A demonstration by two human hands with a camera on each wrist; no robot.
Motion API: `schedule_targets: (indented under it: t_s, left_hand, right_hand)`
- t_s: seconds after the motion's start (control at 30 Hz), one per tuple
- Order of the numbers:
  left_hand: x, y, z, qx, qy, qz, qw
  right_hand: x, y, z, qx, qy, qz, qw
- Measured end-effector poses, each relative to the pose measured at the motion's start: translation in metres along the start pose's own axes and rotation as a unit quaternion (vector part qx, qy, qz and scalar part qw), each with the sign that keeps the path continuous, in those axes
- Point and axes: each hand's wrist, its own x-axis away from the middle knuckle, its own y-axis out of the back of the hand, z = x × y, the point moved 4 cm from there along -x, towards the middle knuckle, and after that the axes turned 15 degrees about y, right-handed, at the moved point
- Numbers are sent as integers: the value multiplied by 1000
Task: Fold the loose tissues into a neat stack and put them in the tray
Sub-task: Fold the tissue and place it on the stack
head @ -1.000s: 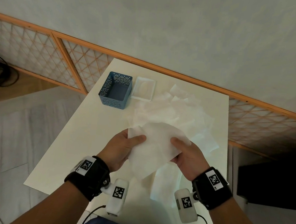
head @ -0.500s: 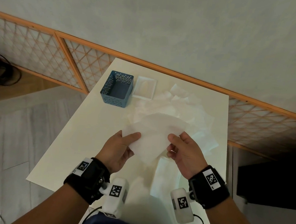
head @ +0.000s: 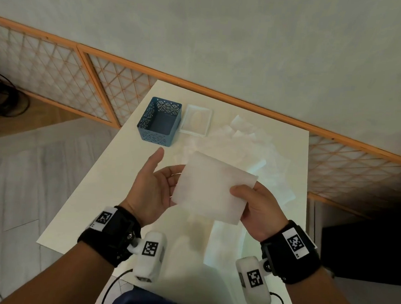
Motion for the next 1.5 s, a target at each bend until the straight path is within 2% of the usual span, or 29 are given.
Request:
schedule_targets:
  t_s: [0.13,0.27,0.47,0.57,0.77,0.93,1.07,1.23,1.5]
  left_hand:
    - [3,-12,-11,-157,-62,-3,986]
    - [4,-15,-12,-214,-95,-4,972]
    - [6,-17,-8,-237,-106,17,965]
    - [7,-16,-12,-242,-116,15,963]
    - [11,-18,-22,-294,-139,-26,945]
    - [8,-18,-25,-323,-144,-63,933]
    - [6,-16,-25,-314,-132,-82,937]
    - [5,-22,-24,-247,-100,-69,961]
    - [-6,-26,-21,-259,-114,-85,955]
  right_hand:
    - [3,-2,10,25,-18,44,999]
    - [2,1,12,49,-36,44,997]
    - [-2,5,17,37,6,24,999]
    - [-3,7,19,71,27,18,997]
    - [-5,13,19,152,57,14,987]
    - [-7,14,19,230,110,11,967]
    - [-3,11,25,253,141,5,957]
    - [-4,11,23,240,155,-10,958]
    - [-2,8,19,237,140,-4,961]
